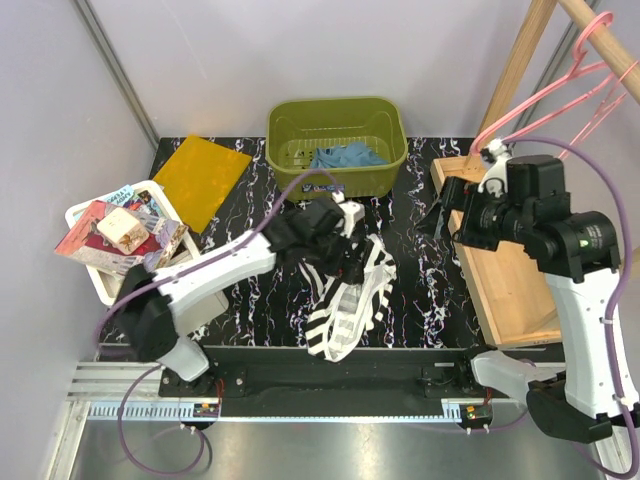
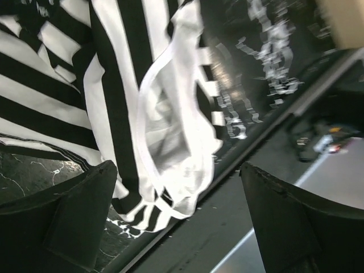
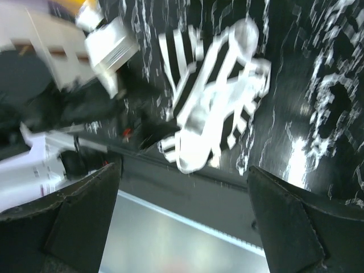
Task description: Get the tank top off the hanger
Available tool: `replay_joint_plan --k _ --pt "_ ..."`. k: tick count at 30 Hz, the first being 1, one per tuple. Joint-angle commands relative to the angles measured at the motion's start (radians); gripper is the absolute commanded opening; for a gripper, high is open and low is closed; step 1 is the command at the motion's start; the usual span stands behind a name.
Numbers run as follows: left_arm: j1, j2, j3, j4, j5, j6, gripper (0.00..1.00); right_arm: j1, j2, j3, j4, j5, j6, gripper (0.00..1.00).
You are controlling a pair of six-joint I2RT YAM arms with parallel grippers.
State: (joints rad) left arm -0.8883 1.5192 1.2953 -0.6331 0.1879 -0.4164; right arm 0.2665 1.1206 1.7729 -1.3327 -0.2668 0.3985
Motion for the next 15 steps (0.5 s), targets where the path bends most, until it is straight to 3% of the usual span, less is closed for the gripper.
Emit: replay_joint_plan --k 1,12,15 --pt "-0.032 0.129 0.004 0.056 -0.132 0.021 0.95 0.060 -0.062 -0.125 -0.008 -0.057 0.003 1.00" --pt "-0.090 0.418 0.070 0.176 -0.099 -0.087 0.98 0.083 -0.073 -0.133 0.026 0.043 -0.027 1.00" --pt "-0.100 0.458 0.058 0.188 -0.122 -0.099 0.94 0.085 -0.088 -0.157 0.053 0.041 -0.001 1.00"
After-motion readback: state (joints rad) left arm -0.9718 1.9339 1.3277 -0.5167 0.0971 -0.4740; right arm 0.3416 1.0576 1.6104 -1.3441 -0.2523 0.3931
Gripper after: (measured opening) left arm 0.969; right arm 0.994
